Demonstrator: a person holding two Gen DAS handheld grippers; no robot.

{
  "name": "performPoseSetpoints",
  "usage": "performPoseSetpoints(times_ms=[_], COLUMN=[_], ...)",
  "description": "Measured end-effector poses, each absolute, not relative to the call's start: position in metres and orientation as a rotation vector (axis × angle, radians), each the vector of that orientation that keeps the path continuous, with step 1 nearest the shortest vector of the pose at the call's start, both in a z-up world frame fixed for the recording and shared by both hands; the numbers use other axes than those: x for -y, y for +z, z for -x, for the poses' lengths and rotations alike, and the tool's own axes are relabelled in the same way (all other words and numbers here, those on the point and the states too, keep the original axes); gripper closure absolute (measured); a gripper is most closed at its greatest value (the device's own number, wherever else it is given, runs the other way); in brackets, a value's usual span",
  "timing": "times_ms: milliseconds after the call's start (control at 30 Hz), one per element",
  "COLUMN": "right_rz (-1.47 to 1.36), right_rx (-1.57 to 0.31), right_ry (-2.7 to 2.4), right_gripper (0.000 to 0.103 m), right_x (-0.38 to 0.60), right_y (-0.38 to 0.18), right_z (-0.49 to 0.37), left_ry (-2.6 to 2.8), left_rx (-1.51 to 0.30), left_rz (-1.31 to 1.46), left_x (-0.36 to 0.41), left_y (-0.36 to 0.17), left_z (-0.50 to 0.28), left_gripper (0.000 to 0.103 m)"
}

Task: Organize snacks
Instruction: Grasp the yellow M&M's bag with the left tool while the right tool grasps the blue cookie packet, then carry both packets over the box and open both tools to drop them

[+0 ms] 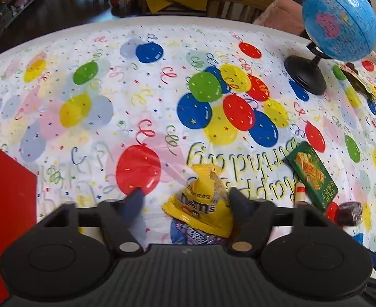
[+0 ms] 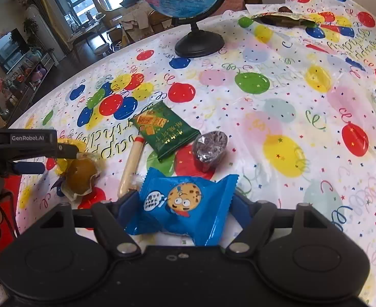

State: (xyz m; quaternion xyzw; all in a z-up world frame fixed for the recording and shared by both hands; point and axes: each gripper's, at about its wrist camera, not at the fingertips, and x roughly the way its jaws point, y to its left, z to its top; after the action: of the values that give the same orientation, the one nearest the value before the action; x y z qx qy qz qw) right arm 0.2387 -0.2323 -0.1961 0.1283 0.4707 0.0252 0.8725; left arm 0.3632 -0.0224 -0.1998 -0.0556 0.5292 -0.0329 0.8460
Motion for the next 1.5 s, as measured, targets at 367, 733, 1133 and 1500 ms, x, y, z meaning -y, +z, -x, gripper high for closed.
performPoseSetpoints(times_ms=[367,733,1133,1500], right_rz=[-0.263,-0.283,-0.267,-0.232], right_rx=[-0.948,-0.899,-0.858,-0.819], right_ry=[0.043,-0.007,0.053,0.143], right_gripper=[0.052,0.053,0.053,0.053], right_x=[0.232,0.246,0.229,0.185], right_y=[-0.189,-0.16,-0.113,-0.074], right_z=[-0.226,-0.195,-0.159,-0.143], left_ry=[-0.091,-0.086,-0.103,-0.096], left_rx=[-1.073,-1.056,-1.016,-0.96], left_rz=[0.085,0.116,0.124,0.169], left_x=[0.026,0.019,0.009,-0.033], left_y=[-0.191,-0.162,-0.117,-0.074], left_z=[-0.355,-0.329,-0.272,-0.224], left_gripper=[0.072,0.073,0.073,0.073])
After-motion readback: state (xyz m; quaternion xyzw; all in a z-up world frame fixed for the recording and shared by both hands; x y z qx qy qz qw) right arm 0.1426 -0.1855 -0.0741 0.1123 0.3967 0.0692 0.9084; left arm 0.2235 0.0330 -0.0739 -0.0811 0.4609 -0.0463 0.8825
